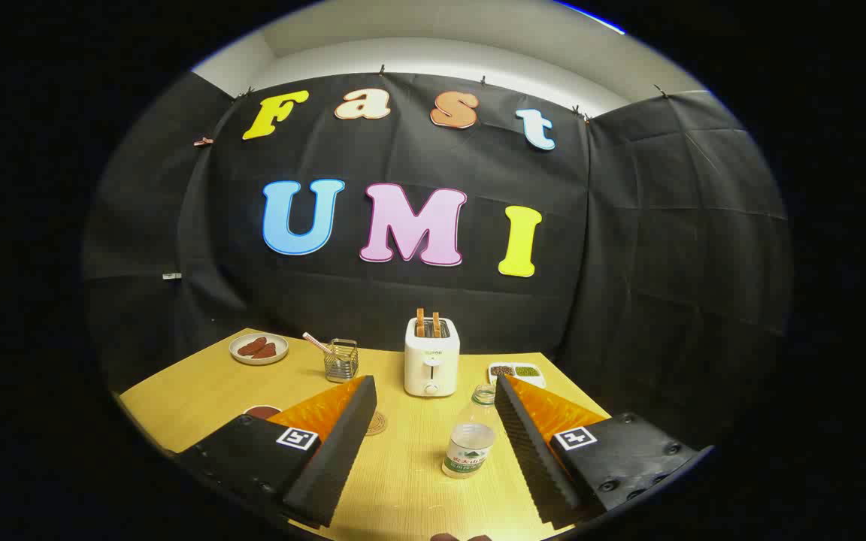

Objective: Take the bottle from table, then pour the juice into the cup, finally place the bottle on the coaster

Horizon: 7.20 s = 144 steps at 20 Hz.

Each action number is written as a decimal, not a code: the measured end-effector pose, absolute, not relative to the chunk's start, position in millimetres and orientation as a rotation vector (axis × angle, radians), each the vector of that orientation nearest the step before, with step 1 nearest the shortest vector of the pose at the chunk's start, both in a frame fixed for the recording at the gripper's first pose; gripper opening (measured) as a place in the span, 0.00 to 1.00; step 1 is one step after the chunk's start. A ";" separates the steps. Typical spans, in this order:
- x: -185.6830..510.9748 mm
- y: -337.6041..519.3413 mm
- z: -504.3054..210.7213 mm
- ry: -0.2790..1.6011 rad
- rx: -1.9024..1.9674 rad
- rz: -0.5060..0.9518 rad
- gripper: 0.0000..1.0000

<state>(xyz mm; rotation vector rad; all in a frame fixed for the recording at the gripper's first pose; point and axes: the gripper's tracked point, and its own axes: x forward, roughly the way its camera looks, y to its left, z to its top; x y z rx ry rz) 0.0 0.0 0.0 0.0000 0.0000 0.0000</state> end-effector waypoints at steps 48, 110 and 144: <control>107.0 -61.5 -112.8 0.138 0.016 0.120 0.98; 92.7 75.2 -76.9 0.041 -0.803 0.263 0.73; 132.4 162.7 -125.2 -0.147 -1.577 0.425 0.73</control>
